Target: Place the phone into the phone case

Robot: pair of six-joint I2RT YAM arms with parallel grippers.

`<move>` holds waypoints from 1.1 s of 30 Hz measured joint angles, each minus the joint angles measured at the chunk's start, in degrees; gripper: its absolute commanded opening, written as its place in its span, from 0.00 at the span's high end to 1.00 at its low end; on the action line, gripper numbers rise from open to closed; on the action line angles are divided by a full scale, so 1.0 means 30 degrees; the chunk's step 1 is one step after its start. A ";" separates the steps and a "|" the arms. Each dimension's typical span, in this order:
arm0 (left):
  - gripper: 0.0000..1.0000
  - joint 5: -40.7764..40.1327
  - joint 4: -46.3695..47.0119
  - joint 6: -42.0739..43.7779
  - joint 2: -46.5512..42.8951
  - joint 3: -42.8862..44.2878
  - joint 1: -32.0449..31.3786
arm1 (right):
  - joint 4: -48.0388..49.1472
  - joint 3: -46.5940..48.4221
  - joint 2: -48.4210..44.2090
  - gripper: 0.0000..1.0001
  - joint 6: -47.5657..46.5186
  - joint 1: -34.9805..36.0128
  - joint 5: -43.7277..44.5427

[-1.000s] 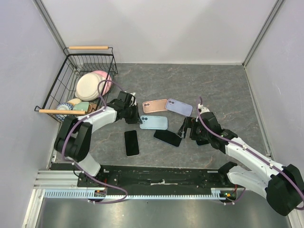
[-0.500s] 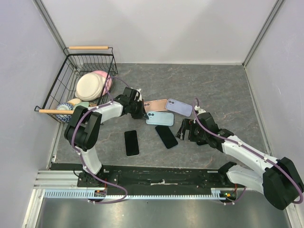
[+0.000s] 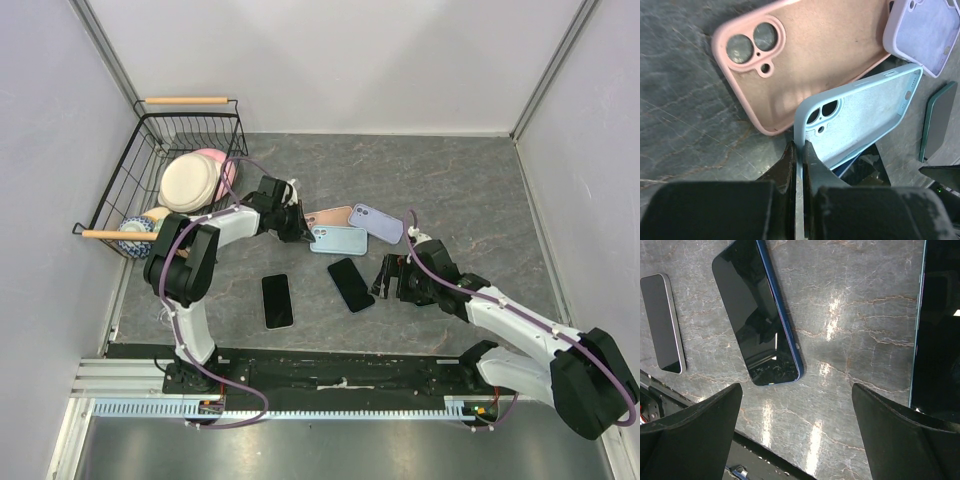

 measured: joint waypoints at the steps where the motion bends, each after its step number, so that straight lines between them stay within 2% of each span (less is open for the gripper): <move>1: 0.97 -0.0007 -0.0117 0.0044 0.0168 0.0248 0.0080 | 0.0015 -0.0051 0.0007 0.02 0.0000 0.0000 -0.0022; 4: 0.91 -0.0073 -0.0372 0.0211 0.0474 0.0597 0.0240 | 0.0044 -0.0153 0.0007 0.02 -0.0044 0.0000 -0.0087; 5: 0.79 -0.0102 -0.0488 0.0277 0.0481 0.0597 0.0277 | 0.0051 -0.0189 0.0007 0.02 -0.0044 0.0000 -0.0095; 8: 0.52 -0.0175 -0.0532 0.0525 0.0452 0.0503 0.0277 | 0.0073 -0.0211 0.0007 0.02 -0.0044 0.0000 -0.0197; 10: 0.49 -0.0255 -0.0554 0.0692 0.0146 0.0080 0.0277 | 0.0117 -0.0211 0.0000 0.02 -0.0044 0.0000 -0.0364; 11: 0.43 -0.0321 -0.0656 0.0721 -0.0160 -0.0240 0.0277 | 0.0124 -0.0219 -0.0022 0.02 -0.0044 0.0000 -0.0423; 18: 0.40 -0.0401 -0.1224 0.1413 -0.3956 -0.1741 0.0146 | 0.0146 -0.0459 -0.0342 0.02 0.0109 0.0000 -0.0823; 21: 0.39 0.0874 -0.1005 0.2033 -0.4838 -0.1712 -0.0080 | 0.0175 -0.0576 -0.0393 0.02 0.0481 0.0000 -0.1246; 27: 0.39 0.2885 -0.0969 0.2907 -0.3344 -0.1064 -0.1188 | 0.0816 -0.1290 -0.0729 0.02 0.1705 0.0000 -0.2171; 33: 0.39 0.3330 -0.1246 0.3228 -0.1013 -0.0335 -0.2455 | 0.2033 -0.2324 -0.0627 0.02 0.2980 0.0000 -0.3045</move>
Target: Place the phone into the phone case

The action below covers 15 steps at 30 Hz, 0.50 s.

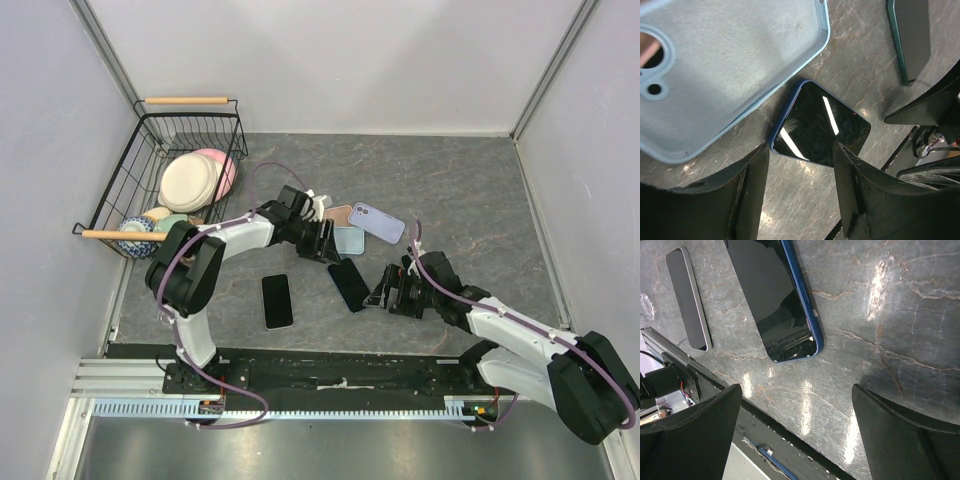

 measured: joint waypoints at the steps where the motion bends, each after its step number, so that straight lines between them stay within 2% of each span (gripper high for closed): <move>1: 0.39 -0.0015 -0.0058 0.0029 0.0277 0.0117 -0.0117 | 0.0168 -0.0153 0.0066 0.02 0.0146 0.0000 -0.0087; 15: 0.43 -0.0896 0.0095 0.0313 0.2484 0.1989 -0.1268 | 0.3126 -0.0423 0.1974 0.02 0.1129 0.0007 -0.1399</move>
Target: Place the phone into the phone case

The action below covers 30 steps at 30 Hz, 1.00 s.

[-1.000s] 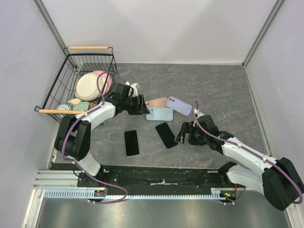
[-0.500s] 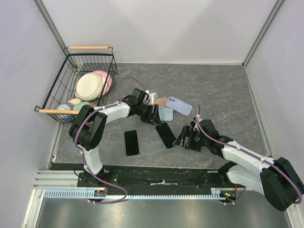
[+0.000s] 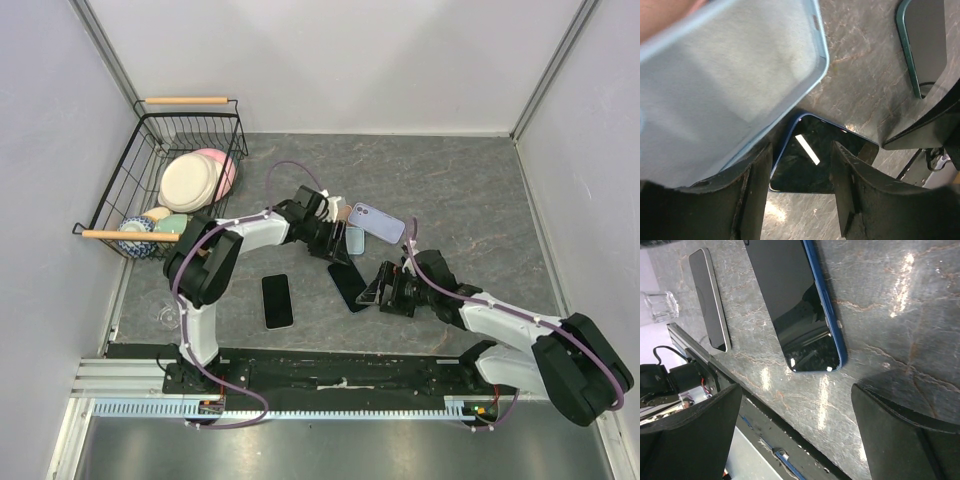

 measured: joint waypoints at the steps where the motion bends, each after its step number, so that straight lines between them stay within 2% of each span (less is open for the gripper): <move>1: 0.44 -0.0022 0.0036 0.0000 0.0000 0.0000 -0.0160 | 0.0233 0.0000 0.0168 0.02 0.0095 -0.0007 -0.0109; 5: 0.46 -0.0022 0.1253 -0.0146 -0.0335 -0.0947 -0.0627 | 0.1151 -0.0073 0.0685 0.02 0.0444 0.0000 -0.0532; 10: 0.46 -0.0160 0.2863 -0.1035 -0.2441 -0.4153 -0.0976 | 0.1217 -0.0073 0.0750 0.02 0.0525 0.0000 -0.0750; 15: 0.47 -0.0204 0.3490 -0.2302 -0.4401 -0.6805 -0.2215 | 0.1137 -0.0073 0.0685 0.02 0.0466 0.0000 -0.0670; 21: 0.44 -0.0707 0.3942 -0.3417 -0.5559 -0.8233 -0.2965 | 0.0539 -0.0022 0.0306 0.02 0.0153 0.0000 -0.0284; 27: 0.37 -0.3942 0.2470 -0.3555 -0.6834 -0.8211 -0.2900 | -0.1253 0.0597 -0.0408 0.02 -0.0845 0.0000 0.0758; 30: 0.38 -0.5639 0.1049 -0.3432 -0.7155 -0.7380 -0.2514 | -0.2106 0.0787 -0.1064 0.02 -0.1268 0.0000 0.1304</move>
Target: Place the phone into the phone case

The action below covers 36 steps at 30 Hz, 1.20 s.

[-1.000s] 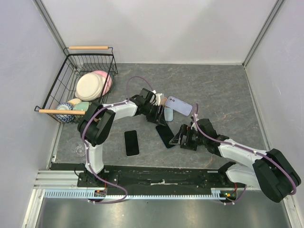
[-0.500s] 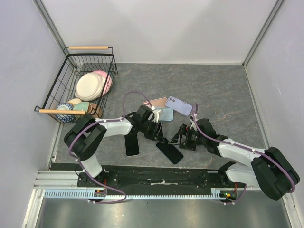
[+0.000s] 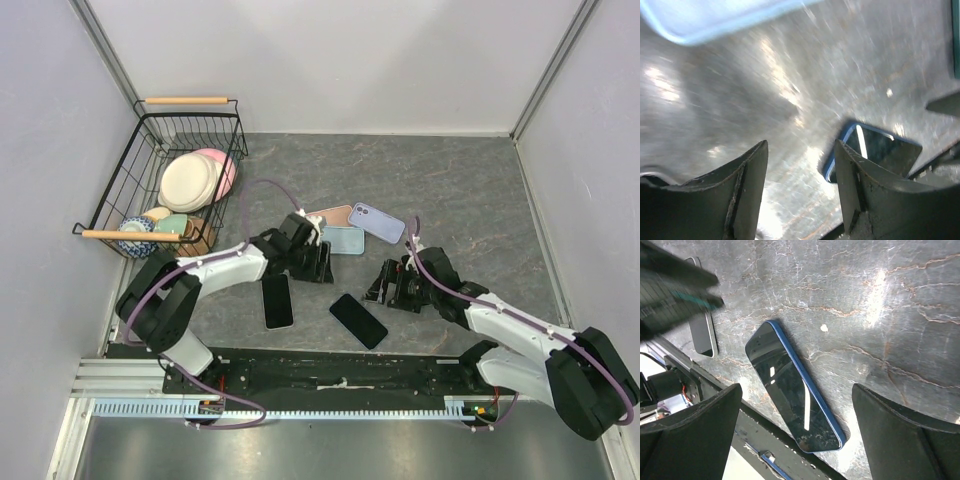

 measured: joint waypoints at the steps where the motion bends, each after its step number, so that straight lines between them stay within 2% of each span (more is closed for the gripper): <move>1: 0.39 -0.0525 -0.0510 0.0080 0.0000 0.0495 0.0306 | -0.0299 0.0058 -0.0219 0.02 -0.0131 0.0000 0.0197; 8: 0.45 -0.3410 -0.2412 0.0991 0.1792 0.4911 0.2965 | -0.1392 0.0087 -0.0678 0.02 -0.0736 0.0000 0.0903; 13: 0.55 -0.4925 -0.2943 0.1494 0.4189 0.6251 0.3519 | -0.1770 0.0087 -0.0670 0.02 -0.1005 0.0000 0.1173; 17: 0.77 -0.4991 -0.2907 0.1661 0.5158 0.6528 0.3570 | -0.1800 0.0095 -0.0525 0.02 -0.1180 0.0000 0.1260; 18: 0.89 -0.4925 -0.2776 0.1727 0.5187 0.6557 0.3570 | -0.1807 0.0102 -0.0474 0.02 -0.1202 0.0000 0.1290; 20: 0.98 -0.4692 -0.2586 0.1741 0.5304 0.6557 0.3570 | -0.1785 0.0138 -0.0408 0.02 -0.1282 0.0000 0.1311; 26: 0.98 -0.3774 -0.1931 0.1865 0.5180 0.6149 0.3708 | -0.1785 0.0175 -0.0350 0.02 -0.1406 0.0000 0.1304; 30: 0.98 -0.3235 -0.0867 0.1639 0.4401 0.4867 0.3759 | -0.1785 0.0175 -0.0350 0.02 -0.1428 0.0000 0.1304; 36: 0.98 -0.2645 -0.0925 0.0364 0.2667 0.2645 0.3031 | -0.1770 0.0182 -0.0342 0.02 -0.1399 0.0000 0.1290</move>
